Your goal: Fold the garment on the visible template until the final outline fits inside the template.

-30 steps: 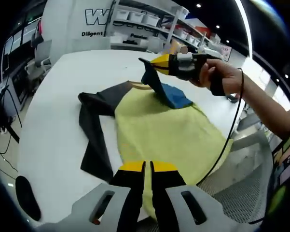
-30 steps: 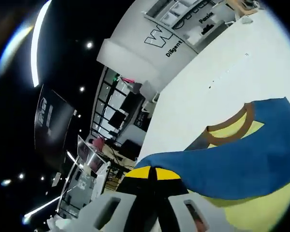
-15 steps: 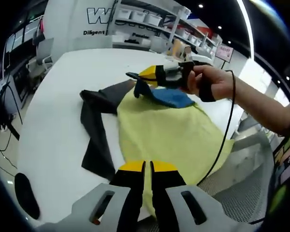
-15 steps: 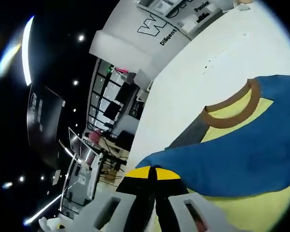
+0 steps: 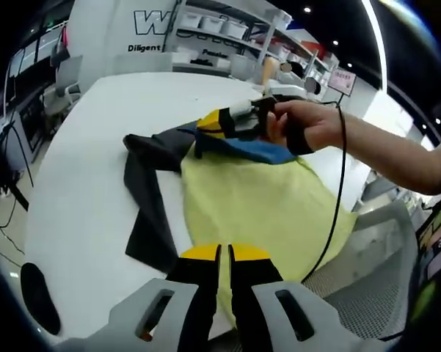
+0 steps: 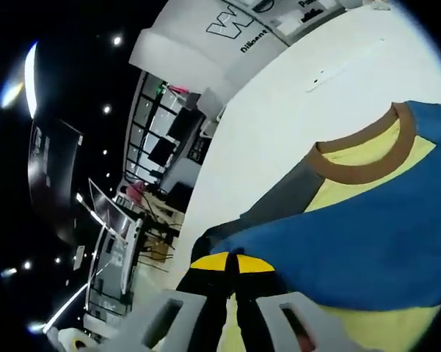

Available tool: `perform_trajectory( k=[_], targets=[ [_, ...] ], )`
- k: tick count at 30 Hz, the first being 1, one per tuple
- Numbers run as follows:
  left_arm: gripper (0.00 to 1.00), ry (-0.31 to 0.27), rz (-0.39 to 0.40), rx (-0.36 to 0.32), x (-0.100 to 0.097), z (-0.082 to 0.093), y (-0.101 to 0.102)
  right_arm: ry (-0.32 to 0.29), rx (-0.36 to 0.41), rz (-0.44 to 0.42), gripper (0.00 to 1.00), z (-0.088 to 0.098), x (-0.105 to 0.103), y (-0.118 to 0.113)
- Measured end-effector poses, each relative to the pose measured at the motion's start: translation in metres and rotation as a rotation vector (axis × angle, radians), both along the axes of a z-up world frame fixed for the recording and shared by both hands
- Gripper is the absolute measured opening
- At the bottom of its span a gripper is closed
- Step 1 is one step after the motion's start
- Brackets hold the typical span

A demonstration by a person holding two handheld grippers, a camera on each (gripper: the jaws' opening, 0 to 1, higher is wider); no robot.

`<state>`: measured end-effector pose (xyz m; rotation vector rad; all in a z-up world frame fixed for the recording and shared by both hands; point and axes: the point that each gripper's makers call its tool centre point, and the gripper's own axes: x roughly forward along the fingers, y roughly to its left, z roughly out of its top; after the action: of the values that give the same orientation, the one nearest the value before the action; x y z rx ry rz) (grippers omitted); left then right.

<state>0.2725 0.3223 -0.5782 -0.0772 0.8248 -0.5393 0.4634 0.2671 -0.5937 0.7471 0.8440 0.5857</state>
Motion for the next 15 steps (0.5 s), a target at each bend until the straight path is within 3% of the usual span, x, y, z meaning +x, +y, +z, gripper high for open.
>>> perform_trajectory(
  k=[3, 4, 8, 15],
  targets=[
    [0.0, -0.001, 0.0, 0.0, 0.002, 0.0, 0.0, -0.009, -0.012, 0.014, 0.0, -0.002, 0.0, 0.001],
    [0.0, -0.001, 0.002, -0.002, 0.003, 0.0, 0.0, -0.102, 0.008, 0.002, 0.0, 0.005, 0.008, 0.0],
    [0.0, 0.004, 0.005, -0.017, 0.004, 0.001, -0.002, -0.205, -0.016, 0.055, 0.0, 0.016, 0.007, 0.001],
    [0.0, -0.009, 0.019, -0.042, 0.013, 0.005, -0.004, -0.371, -0.212, 0.157, 0.32, 0.026, 0.008, -0.009]
  ],
)
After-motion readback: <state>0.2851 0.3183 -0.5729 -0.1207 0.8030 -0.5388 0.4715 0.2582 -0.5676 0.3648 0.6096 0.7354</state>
